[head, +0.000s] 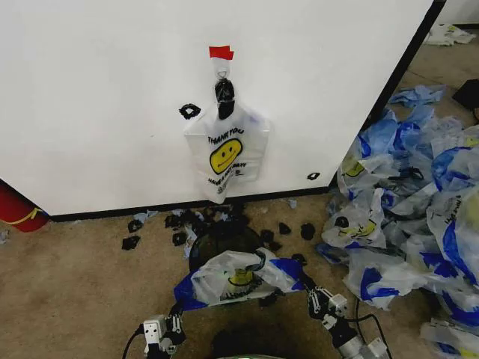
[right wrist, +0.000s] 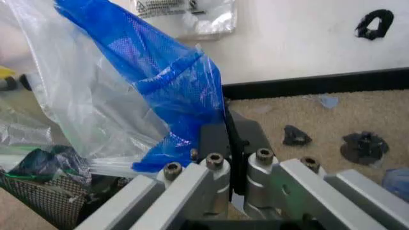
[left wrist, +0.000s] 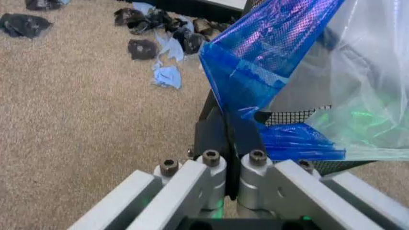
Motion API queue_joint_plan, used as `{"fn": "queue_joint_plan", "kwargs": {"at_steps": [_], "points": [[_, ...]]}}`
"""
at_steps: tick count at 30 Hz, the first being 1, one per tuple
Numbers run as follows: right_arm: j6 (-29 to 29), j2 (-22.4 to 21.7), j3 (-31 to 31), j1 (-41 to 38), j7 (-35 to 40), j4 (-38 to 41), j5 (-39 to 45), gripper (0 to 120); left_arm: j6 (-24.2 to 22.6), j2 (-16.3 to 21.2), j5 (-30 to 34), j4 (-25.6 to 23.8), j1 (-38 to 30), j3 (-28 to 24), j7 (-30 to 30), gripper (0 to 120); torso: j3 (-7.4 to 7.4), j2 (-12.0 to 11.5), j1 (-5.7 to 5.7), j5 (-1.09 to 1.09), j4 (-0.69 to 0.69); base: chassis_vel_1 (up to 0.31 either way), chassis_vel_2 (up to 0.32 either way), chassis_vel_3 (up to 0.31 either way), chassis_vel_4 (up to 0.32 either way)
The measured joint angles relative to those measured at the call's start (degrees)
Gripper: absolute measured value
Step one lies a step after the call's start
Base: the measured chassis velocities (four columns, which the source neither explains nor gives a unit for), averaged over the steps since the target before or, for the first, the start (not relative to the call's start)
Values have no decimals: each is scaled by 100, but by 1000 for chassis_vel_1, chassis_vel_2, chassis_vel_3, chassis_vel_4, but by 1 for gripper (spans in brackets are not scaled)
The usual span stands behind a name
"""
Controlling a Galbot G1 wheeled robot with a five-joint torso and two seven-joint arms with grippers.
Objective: Pick up the garbage bag from the wall and place it over the trash bin.
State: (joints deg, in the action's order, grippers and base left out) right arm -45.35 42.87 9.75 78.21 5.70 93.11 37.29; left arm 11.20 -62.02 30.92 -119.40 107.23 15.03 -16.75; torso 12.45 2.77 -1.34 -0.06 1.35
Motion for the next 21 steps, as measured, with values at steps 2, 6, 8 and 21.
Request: {"fn": "queue_joint_plan", "kwargs": {"at_steps": [2,6,8,21], "points": [[1,30,0,-30,-1,-84,-6,0,0,12,0,37,-20,0,1,0,0,0,0,0,0,0,0,0,0],[2,107,0,-119,-5,-235,-6,0,0,17,1,97,-84,17,1,0,0,0,0,0,0,0,0,0,0],[-3,175,-1,-206,-14,-351,-16,0,0,8,2,135,-139,35,2,0,0,0,0,0,0,0,0,0,0],[-7,320,-36,-436,-22,-432,-12,0,33,35,-29,102,-211,227,19,0,0,0,0,0,0,0,0,0,0]]}}
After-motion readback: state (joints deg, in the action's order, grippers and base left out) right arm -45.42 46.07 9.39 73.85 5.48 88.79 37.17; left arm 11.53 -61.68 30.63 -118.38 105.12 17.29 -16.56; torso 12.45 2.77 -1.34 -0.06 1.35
